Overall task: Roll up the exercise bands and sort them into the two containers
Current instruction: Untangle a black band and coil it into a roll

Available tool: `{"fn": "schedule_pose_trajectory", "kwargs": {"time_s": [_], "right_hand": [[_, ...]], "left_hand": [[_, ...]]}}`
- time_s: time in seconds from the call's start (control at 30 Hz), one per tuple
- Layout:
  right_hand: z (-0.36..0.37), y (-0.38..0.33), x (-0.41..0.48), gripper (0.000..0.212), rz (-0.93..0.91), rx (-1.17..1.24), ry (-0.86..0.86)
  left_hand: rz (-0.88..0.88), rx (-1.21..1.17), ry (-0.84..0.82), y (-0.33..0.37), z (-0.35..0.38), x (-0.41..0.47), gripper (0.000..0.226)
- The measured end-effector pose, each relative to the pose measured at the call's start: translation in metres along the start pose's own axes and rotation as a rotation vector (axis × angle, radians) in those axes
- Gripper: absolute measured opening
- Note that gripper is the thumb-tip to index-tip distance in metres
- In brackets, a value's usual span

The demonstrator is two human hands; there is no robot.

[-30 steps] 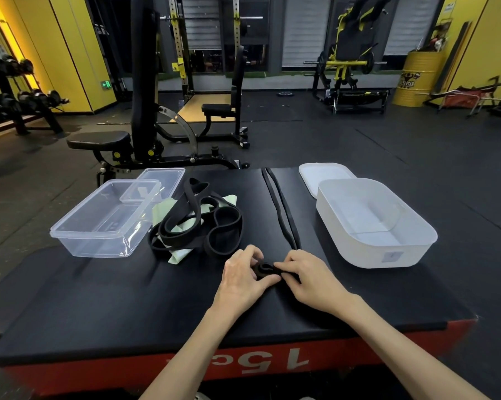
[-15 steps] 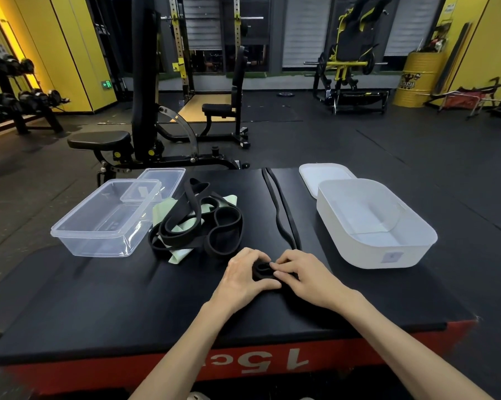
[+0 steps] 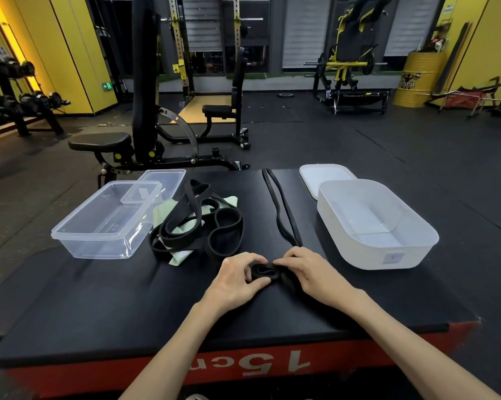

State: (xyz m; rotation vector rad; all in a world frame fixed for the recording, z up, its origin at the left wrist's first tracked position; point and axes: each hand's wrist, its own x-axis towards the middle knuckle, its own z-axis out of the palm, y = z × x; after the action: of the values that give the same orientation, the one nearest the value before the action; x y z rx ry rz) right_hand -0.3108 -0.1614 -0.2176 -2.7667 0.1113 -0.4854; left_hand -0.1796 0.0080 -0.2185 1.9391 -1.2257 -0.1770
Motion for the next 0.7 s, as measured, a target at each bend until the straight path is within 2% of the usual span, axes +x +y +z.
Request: {"fn": "schedule_pose_trajectory", "kwargs": {"time_s": [0.17, 0.43, 0.7], "right_hand": [[-0.001, 0.004, 0.004, 0.014, 0.033, -0.042, 0.113], [-0.010, -0.001, -0.003, 0.020, -0.080, -0.126, 0.063], [0.000, -0.018, -0.003, 0.005, -0.063, -0.162, 0.141]], "left_hand": [[0.005, 0.061, 0.067, 0.003, 0.003, -0.004, 0.029], [-0.028, 0.113, 0.133, 0.008, 0.007, -0.006, 0.030], [-0.147, 0.146, 0.188, 0.014, 0.017, -0.008, 0.030]]}}
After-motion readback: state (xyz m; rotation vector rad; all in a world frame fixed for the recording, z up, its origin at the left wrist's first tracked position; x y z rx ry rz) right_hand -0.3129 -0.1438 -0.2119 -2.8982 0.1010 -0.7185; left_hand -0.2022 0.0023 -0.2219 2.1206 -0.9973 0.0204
